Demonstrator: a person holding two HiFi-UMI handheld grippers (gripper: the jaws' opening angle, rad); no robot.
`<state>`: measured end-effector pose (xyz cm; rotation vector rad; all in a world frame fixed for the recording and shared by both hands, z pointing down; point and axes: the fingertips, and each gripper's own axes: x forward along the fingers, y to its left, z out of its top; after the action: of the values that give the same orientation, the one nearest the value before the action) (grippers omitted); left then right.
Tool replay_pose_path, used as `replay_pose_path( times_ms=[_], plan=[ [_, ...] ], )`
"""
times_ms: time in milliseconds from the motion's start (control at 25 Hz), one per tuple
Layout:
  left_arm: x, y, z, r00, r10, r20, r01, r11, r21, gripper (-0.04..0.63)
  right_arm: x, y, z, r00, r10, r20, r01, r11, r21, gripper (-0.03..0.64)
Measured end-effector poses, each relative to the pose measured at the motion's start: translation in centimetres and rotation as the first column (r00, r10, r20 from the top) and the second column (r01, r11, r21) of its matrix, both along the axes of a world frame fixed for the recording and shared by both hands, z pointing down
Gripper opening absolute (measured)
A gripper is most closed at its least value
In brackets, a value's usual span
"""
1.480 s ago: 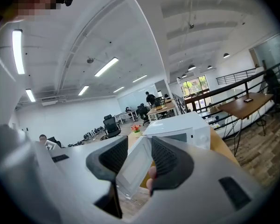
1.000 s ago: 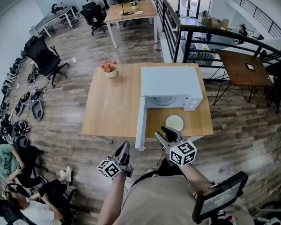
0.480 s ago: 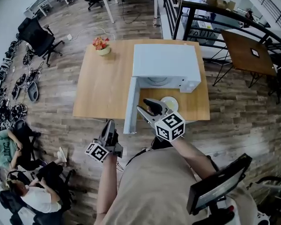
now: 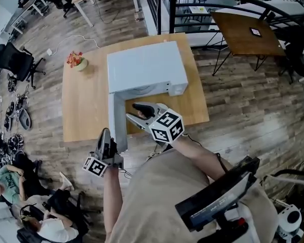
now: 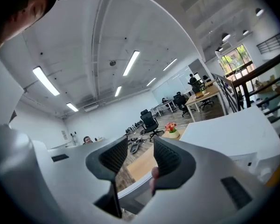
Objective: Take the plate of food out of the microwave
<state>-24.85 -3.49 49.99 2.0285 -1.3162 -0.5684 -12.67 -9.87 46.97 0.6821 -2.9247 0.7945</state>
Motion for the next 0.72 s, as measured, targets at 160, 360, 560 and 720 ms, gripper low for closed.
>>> replay_pose_path(
  times_ms=[160,360,560,720],
  plan=[
    [1.9,-1.2,0.4,1.000,-0.004,0.001,0.004,1.000,-0.011,0.003,1.8,-1.2,0.3,0.999,-0.031,0.038,0.032,0.999,-0.037,0.167],
    [4.2,-2.3,0.6,1.000,-0.001,0.010,0.001,1.000,-0.025,0.003,4.4,-2.7,1.6,0.999,-0.019,-0.051,0.018,1.000,-0.009,0.164],
    [5.5,-3.1,1.0,1.000,0.016,0.018,-0.015,0.999,-0.038,0.003,5.8,-3.3,2.1,0.998,-0.006,-0.062,0.006,1.000,-0.006,0.164],
    [7.0,-3.5,1.6,1.000,0.011,0.018,-0.010,0.999,-0.050,0.003,7.4,-3.7,3.0,0.998,-0.005,-0.067,0.004,1.000,-0.013,0.164]
  ],
)
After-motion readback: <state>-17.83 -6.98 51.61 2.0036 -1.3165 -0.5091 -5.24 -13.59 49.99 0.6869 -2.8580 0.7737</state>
